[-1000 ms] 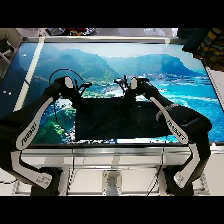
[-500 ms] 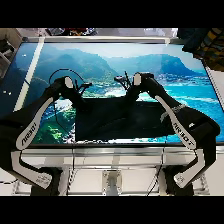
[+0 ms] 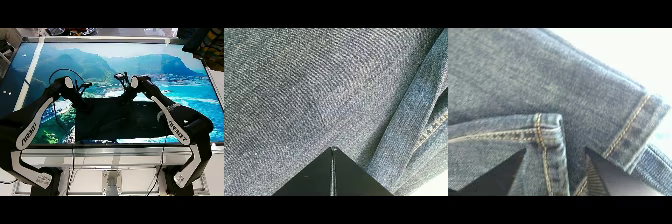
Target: Fold the clothes and pants, and hang the long-sleeved shirts on hangers.
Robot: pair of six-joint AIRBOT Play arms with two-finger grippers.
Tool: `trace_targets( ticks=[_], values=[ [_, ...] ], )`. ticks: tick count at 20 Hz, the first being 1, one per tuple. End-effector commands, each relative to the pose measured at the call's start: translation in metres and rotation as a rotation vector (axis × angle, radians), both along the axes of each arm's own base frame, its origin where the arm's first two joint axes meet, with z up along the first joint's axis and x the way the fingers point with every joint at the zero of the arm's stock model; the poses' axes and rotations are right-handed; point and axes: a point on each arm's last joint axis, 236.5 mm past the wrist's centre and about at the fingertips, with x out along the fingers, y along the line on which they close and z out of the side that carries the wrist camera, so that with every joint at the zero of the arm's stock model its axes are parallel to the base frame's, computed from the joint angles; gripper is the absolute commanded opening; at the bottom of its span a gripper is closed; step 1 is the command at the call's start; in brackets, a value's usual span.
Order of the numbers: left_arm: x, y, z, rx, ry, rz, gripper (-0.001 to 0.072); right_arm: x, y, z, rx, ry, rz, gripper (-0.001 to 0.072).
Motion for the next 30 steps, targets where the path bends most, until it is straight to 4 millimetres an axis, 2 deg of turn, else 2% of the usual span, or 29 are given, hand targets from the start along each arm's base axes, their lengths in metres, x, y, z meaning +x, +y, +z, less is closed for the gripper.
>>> trace_targets(
  ticks=[1, 2, 3, 4, 5, 8, 12, 14, 15, 19, 21, 23, 27, 29, 30],
  values=[
    [0.000, 0.000, 0.000, 0.000, 0.000, 0.000, 0.0019, 0.002, 0.003, -0.007, 0.006, 0.003, -0.009, 0.0302],
    [0.000, 0.000, 0.000, 0.000, 0.000, 0.000, 0.0019, 0.000, 0.004, -0.007, 0.014, 0.010, -0.011, 0.0298],
    [0.000, 0.000, 0.000, 0.000, 0.000, 0.000, 0.0019, -0.004, 0.005, -0.007, 0.018, 0.028, -0.009, 0.0250],
    [0.000, 0.000, 0.000, 0.000, 0.000, 0.000, 0.0019, -0.009, 0.005, -0.007, 0.017, 0.050, -0.001, 0.0075],
    [0.000, 0.000, 0.000, 0.000, 0.000, 0.000, 0.0019, -0.014, 0.004, -0.008, 0.010, 0.070, 0.004, 0.0012],
    [0.000, 0.000, 0.000, 0.000, 0.000, 0.000, 0.0019, -0.034, -0.004, -0.005, -0.021, 0.143, 0.033, 0.0011],
    [0.000, 0.001, 0.000, 0.001, 0.000, 0.002, 0.0019, -0.040, -0.018, 0.045, -0.051, 0.085, 0.057, 0.0009],
    [0.000, 0.001, 0.000, 0.002, 0.000, 0.002, 0.0019, -0.058, -0.030, 0.060, -0.081, 0.119, 0.065, 0.0010],
    [0.000, 0.003, -0.001, 0.007, -0.001, 0.000, 0.0019, -0.068, -0.034, 0.061, -0.087, 0.139, 0.059, 0.0010],
    [0.000, 0.003, -0.001, 0.009, 0.003, -0.001, 0.0019, -0.120, -0.061, 0.037, -0.132, 0.226, 0.022, 0.0009],
    [0.000, 0.004, -0.001, 0.008, 0.003, 0.000, 0.0019, -0.139, -0.070, 0.027, -0.128, 0.215, -0.008, 0.0009],
    [0.000, 0.004, -0.001, 0.008, 0.003, 0.000, 0.0019, -0.153, -0.082, 0.022, -0.144, 0.199, -0.022, 0.0010],
    [0.000, 0.004, -0.001, 0.008, 0.004, 0.000, 0.0019, -0.183, -0.100, 0.004, -0.197, 0.271, -0.039, 0.0012],
    [0.000, 0.004, -0.001, 0.009, 0.003, 0.000, 0.0019, -0.189, -0.105, -0.005, -0.209, 0.285, -0.044, 0.0017],
    [0.000, 0.004, -0.001, 0.012, 0.002, -0.001, 0.0019, -0.186, -0.103, -0.005, -0.199, 0.271, -0.050, 0.0026]
  ],
)
